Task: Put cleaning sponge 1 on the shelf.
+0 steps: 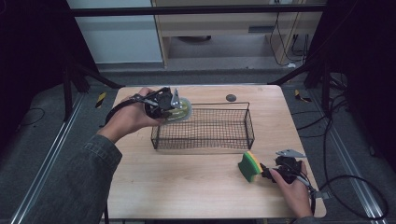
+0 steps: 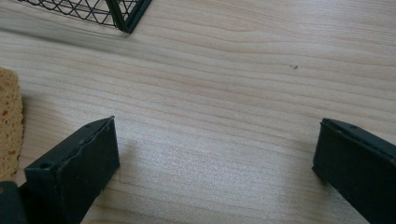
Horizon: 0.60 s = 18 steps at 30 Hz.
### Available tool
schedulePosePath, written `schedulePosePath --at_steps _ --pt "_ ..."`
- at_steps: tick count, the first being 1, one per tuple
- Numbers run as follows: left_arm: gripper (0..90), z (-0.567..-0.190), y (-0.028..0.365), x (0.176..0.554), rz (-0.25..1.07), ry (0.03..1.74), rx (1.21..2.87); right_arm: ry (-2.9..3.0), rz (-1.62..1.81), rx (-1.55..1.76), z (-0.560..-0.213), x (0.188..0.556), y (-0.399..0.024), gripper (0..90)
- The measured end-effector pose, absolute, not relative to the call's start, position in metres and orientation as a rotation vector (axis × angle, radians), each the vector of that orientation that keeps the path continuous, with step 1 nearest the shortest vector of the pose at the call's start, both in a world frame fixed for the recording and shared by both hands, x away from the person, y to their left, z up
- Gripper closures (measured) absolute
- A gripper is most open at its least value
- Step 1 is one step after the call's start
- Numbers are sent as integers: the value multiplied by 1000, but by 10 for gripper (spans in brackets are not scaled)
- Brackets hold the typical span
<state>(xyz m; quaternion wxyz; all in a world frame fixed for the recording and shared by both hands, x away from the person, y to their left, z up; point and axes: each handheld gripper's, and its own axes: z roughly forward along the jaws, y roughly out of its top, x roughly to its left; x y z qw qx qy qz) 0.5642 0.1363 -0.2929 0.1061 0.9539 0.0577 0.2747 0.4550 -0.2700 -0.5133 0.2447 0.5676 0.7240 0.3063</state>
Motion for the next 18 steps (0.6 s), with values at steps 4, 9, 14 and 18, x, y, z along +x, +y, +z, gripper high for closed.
schedulePosePath --at_steps 4,9,14,18 --pt "700 -295 134 569 826 147 2812 1978 838 1553 -513 455 -270 5" --pt "700 -299 132 573 846 133 2817 1980 838 1549 -513 456 -270 5" --pt "700 -303 130 574 848 122 2824 1981 838 1549 -513 456 -270 5" --pt "700 -304 129 574 856 111 2820 1983 837 1546 -513 456 -270 5"
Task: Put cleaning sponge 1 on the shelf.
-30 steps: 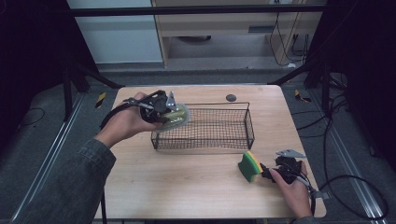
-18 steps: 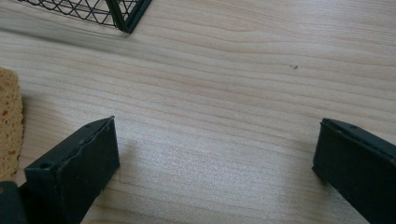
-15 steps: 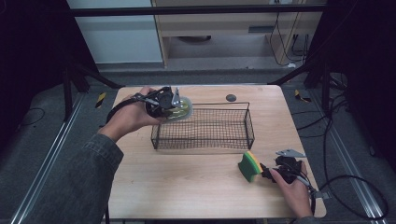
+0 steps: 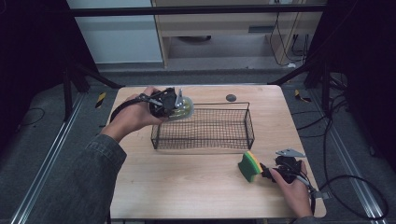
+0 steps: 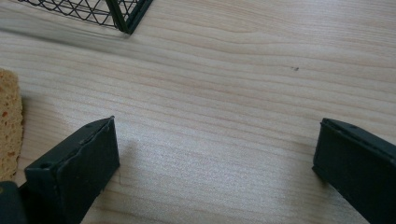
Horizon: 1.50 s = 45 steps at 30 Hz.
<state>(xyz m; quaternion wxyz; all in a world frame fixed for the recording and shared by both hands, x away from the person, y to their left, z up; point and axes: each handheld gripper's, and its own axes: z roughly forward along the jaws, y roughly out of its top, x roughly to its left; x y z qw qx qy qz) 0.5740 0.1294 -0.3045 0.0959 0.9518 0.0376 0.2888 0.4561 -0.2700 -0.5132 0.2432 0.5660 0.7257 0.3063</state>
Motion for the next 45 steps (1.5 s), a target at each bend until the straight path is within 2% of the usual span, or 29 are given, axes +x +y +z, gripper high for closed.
schedulePosePath --at_steps 45 --pt "699 -339 134 576 794 58 2858 1980 842 1546 -514 457 -270 4"
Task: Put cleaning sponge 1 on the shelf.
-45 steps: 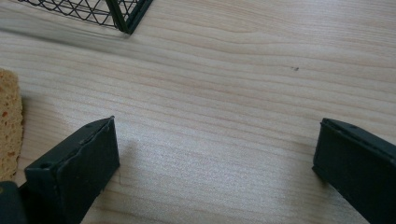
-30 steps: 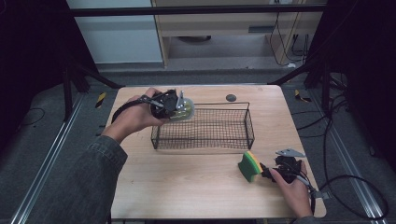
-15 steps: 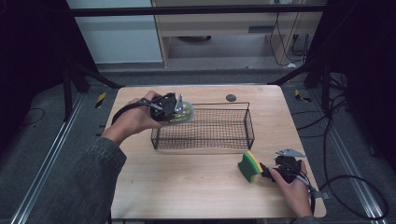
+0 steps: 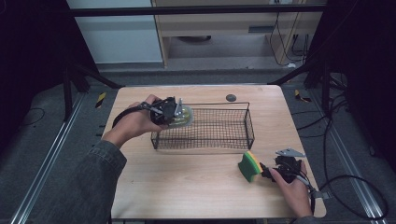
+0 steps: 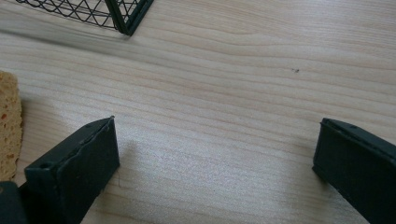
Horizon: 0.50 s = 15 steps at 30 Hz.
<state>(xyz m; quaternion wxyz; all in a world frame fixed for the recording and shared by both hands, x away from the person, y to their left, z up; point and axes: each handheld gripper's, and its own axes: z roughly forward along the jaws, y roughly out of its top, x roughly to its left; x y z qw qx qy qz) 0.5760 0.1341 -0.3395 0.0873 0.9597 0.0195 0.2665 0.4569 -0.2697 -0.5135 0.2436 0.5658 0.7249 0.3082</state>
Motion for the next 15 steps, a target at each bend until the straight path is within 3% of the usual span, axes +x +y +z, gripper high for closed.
schedulePosePath --at_steps 15 --pt "699 -348 136 580 747 46 2870 1982 837 1542 -514 457 -270 5"
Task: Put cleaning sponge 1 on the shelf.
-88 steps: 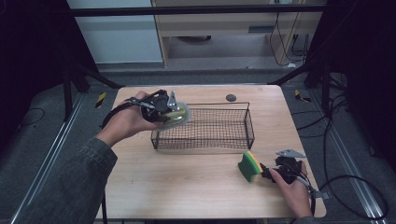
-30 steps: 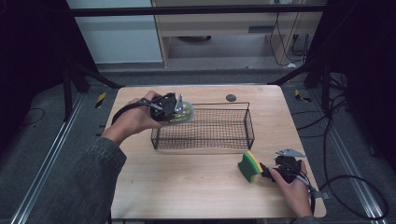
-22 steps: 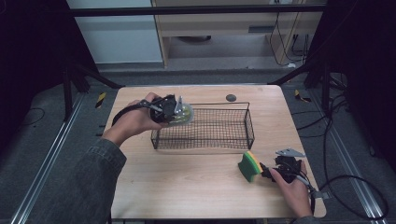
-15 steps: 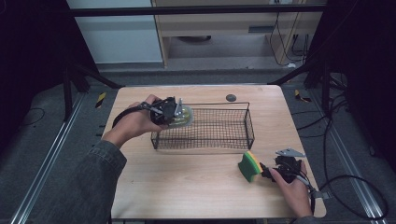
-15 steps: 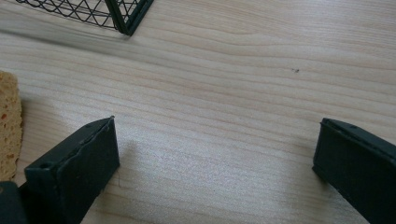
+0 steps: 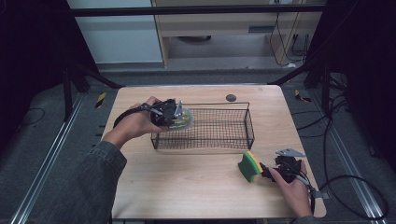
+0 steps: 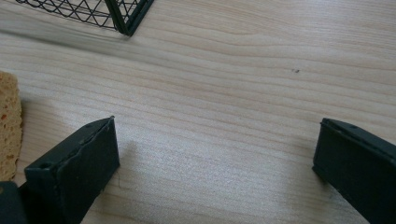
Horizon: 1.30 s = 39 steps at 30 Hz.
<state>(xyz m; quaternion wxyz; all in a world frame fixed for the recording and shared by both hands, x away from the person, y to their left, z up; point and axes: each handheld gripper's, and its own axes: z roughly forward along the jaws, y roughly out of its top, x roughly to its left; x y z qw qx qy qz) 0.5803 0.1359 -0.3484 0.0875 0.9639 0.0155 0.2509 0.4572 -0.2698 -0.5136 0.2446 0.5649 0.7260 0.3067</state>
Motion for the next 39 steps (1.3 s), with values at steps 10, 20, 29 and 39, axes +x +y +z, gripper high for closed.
schedulePosePath --at_steps 10,20,29,39 --pt "699 -361 141 585 718 69 2878 1982 838 1542 -514 457 -270 5" --pt "699 -368 144 588 677 84 2883 1980 841 1549 -513 457 -269 5" --pt "699 -379 144 589 611 104 2898 1980 840 1548 -513 457 -269 5" --pt "698 -389 144 592 571 104 2915 1980 841 1549 -513 457 -269 4"
